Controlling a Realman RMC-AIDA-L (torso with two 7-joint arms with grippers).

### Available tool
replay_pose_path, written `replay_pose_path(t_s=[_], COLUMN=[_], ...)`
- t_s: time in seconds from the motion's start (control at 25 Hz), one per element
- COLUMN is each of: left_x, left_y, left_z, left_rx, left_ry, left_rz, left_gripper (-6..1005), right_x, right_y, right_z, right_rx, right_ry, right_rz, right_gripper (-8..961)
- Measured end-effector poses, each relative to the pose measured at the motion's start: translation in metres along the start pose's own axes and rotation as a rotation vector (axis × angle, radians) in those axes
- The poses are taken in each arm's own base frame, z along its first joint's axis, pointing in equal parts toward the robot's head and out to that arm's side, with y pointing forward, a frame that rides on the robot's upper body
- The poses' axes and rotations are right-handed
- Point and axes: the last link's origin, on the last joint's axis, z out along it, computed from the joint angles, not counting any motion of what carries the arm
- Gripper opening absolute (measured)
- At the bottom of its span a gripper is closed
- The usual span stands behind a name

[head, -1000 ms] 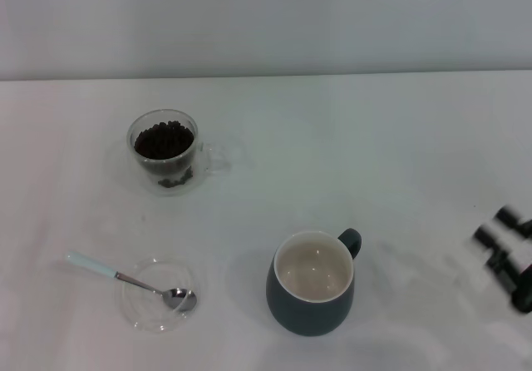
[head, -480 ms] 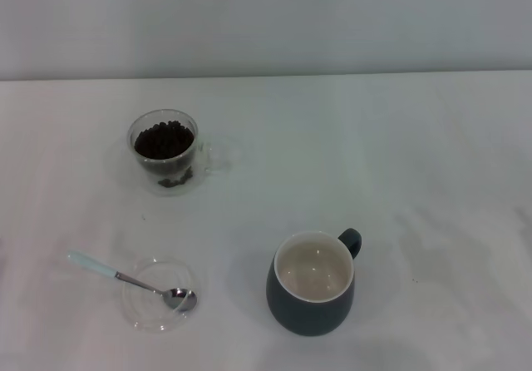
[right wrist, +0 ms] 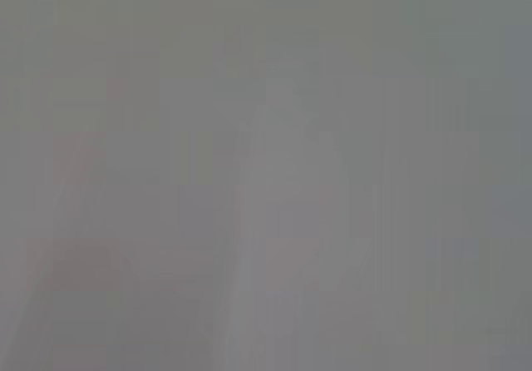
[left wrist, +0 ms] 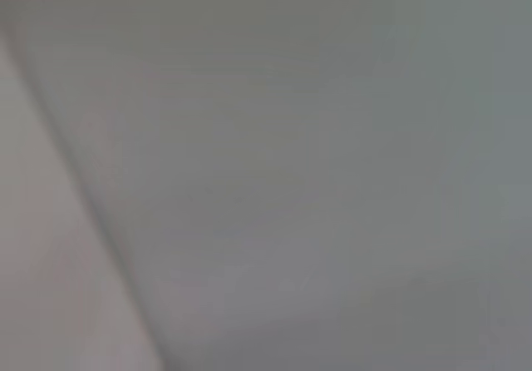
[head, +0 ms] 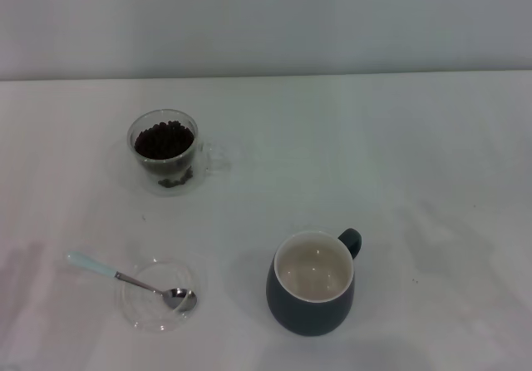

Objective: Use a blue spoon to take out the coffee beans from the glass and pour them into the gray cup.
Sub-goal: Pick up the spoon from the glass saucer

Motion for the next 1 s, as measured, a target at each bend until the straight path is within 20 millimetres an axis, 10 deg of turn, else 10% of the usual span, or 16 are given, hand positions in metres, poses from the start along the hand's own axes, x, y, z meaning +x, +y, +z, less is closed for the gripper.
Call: replay_pose_path(t_s=[1.0], left_x=[-0.028], left_y=[-0.021], left_z=[0.025], left_rx=[0.146], left_ry=[-0.227], left_rz=[-0.002], left_gripper=[651], right_x=[-0.006], right_y=[0.002], right_z=[0.001], right_rx=[-0.011], right_ry=[-0.046], right_rz=[0.001], right_gripper=[366])
